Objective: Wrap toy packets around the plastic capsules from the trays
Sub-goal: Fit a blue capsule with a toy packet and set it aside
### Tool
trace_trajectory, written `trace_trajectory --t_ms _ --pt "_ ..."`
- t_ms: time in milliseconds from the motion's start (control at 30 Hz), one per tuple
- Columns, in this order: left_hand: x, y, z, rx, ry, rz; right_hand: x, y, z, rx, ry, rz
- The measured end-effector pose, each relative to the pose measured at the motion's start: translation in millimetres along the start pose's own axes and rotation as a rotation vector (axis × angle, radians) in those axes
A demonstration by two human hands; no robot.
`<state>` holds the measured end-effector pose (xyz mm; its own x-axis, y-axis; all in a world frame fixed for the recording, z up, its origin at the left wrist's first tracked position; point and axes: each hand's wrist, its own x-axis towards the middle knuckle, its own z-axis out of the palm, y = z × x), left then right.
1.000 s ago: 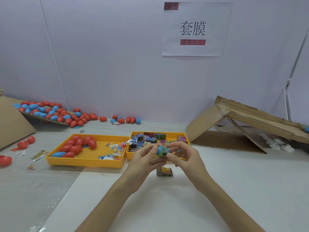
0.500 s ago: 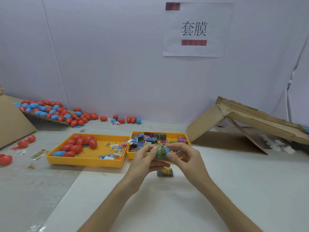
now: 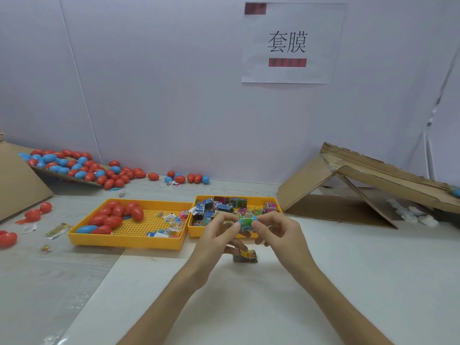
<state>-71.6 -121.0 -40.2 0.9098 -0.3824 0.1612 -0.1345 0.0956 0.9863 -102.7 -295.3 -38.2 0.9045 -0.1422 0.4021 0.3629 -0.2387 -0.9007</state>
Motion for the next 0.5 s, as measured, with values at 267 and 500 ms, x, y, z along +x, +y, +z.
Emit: trace_trajectory --t_ms 267,500 --pt "-0.1 -1.5 1.8 0.087 0.013 0.028 -0.6 -3.2 1.5 0.059 -0.012 0.02" --pt "1.8 -2.1 1.0 0.085 0.037 0.002 -2.2 -1.9 2.3 0.006 -0.077 -0.004"
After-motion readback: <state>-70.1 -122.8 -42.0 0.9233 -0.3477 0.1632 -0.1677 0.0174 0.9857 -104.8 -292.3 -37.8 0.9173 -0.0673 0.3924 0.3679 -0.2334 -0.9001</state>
